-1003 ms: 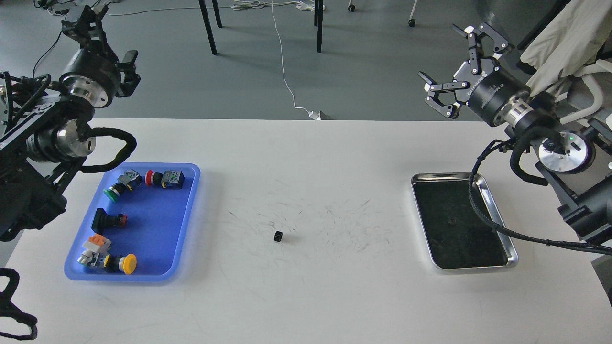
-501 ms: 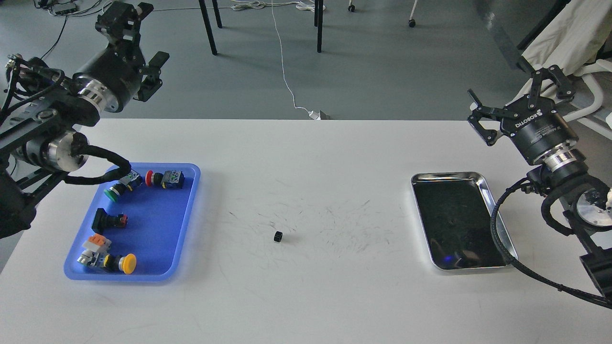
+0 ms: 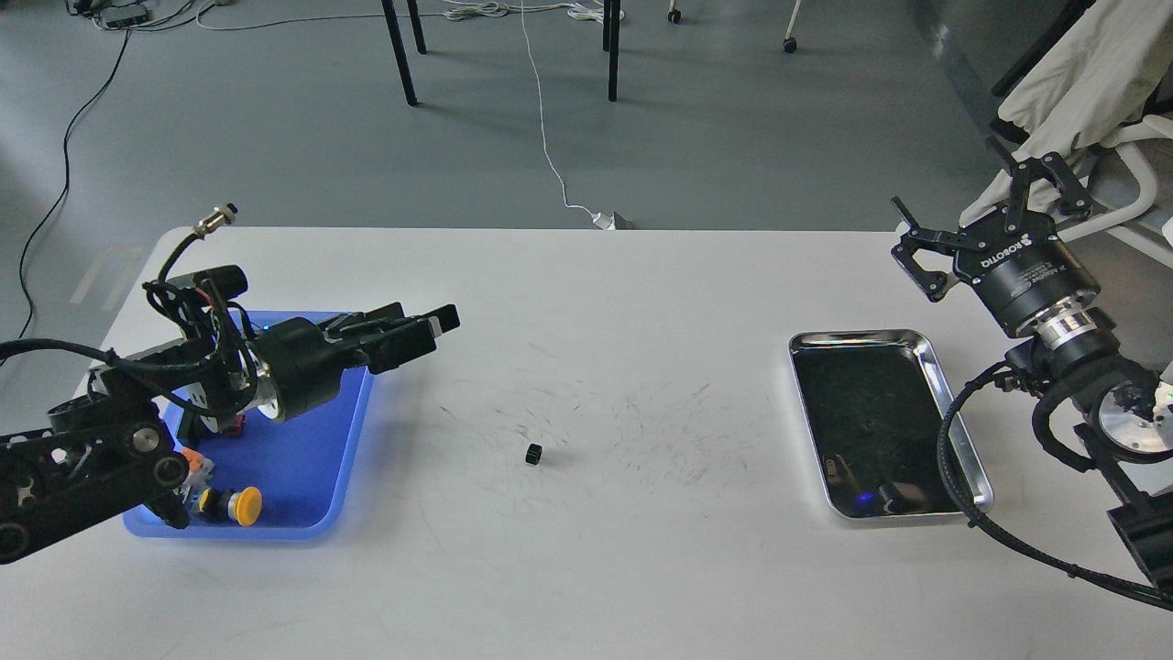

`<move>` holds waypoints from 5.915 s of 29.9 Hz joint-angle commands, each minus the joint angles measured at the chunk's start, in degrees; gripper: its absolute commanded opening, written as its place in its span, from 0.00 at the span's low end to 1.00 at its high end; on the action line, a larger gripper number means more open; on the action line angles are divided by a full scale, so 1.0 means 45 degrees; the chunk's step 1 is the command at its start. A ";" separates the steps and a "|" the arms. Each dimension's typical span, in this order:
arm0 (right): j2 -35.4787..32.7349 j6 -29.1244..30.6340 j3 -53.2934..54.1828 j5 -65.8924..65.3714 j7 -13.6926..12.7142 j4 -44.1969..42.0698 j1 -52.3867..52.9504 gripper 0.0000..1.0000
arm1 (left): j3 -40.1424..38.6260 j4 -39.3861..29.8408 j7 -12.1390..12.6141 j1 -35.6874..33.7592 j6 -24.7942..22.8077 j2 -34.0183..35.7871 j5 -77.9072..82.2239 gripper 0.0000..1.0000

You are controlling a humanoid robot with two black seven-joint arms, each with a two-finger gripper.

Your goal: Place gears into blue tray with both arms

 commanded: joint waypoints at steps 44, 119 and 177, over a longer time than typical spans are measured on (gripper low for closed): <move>-0.0173 0.0001 -0.0469 -0.0156 -0.0003 0.0268 -0.0040 0.97 | -0.0594 0.3739 0.1389 0.3643 0.2176 -0.4842 0.9712 0.16; -0.0329 -0.0057 -0.0469 -0.0156 -0.0003 0.0424 0.0155 0.97 | -0.1707 0.4521 0.0139 0.2124 0.4383 0.0060 0.2391 0.84; -0.3670 -0.0077 -1.7363 -1.5019 -0.1018 0.1577 0.8729 0.90 | -0.4793 0.8836 0.0862 -0.1884 -0.0657 -0.4978 -1.4488 0.98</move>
